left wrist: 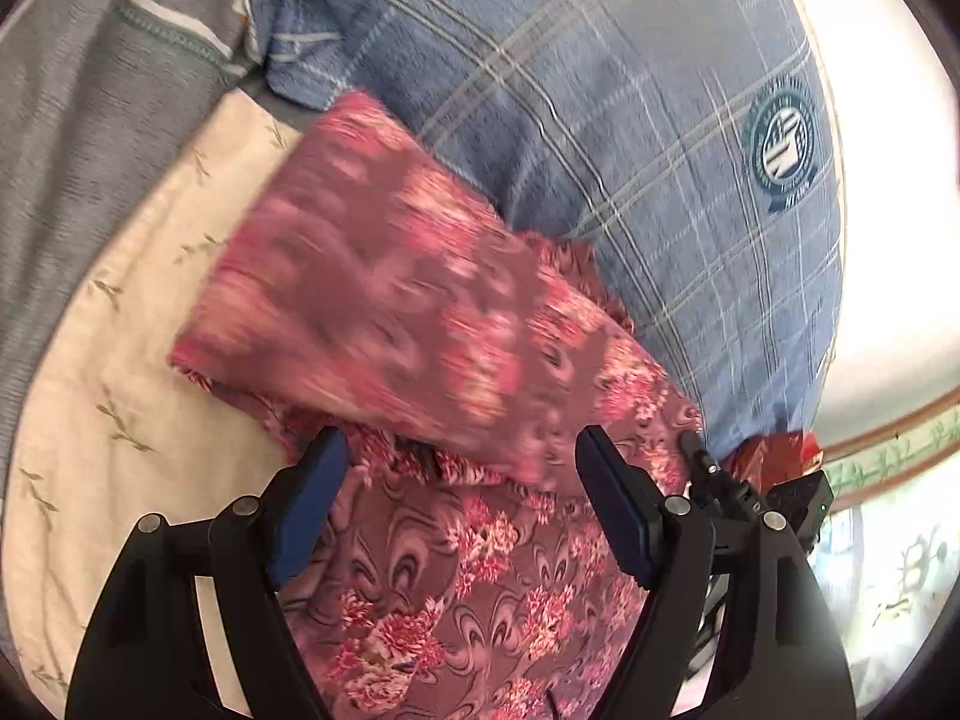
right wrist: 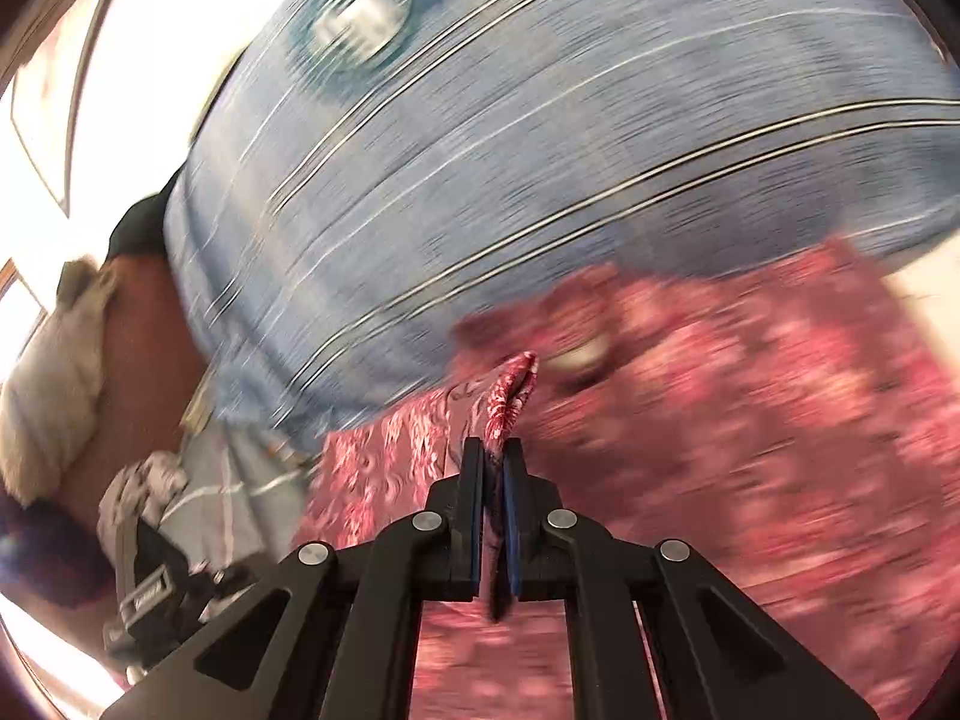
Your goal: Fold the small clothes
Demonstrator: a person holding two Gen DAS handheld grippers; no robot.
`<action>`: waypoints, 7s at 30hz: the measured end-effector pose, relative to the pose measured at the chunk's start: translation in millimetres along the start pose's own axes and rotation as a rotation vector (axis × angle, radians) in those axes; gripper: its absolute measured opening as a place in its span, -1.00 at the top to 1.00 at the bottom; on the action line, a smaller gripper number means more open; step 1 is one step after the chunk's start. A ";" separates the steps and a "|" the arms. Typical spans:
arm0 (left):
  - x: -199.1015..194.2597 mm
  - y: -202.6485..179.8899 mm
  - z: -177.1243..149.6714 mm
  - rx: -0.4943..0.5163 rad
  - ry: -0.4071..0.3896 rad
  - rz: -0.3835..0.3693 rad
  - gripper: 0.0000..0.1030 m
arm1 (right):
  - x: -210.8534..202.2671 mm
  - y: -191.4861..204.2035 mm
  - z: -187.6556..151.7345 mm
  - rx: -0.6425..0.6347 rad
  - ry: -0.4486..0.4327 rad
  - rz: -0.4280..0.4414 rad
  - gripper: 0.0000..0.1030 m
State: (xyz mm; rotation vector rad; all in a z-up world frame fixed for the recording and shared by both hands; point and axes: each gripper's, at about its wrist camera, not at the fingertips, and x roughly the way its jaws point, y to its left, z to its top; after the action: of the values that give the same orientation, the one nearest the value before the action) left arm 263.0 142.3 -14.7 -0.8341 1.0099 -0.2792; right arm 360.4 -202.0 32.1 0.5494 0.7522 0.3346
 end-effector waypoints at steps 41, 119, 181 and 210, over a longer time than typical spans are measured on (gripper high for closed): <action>40.5 -31.8 -11.0 0.225 0.056 0.295 -0.23 | -19.8 -87.0 -10.6 0.030 0.042 -0.327 0.68; -110.0 29.5 -251.0 0.334 0.330 0.465 0.89 | -252.6 -117.4 -237.9 -0.130 0.290 -0.111 0.81; -141.3 -9.9 -171.8 0.208 0.189 -0.073 0.90 | -236.8 -99.9 -131.5 0.096 -0.018 0.215 0.81; -78.9 -43.3 -112.1 0.482 0.180 -0.117 -0.64 | -105.6 -135.2 -39.3 0.209 -0.066 0.213 0.81</action>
State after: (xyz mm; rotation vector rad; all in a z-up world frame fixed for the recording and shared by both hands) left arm 134.6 103.5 37.4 -0.4338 1.0049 -0.6782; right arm 271.9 -347.6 -11.7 0.8377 0.6696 0.4349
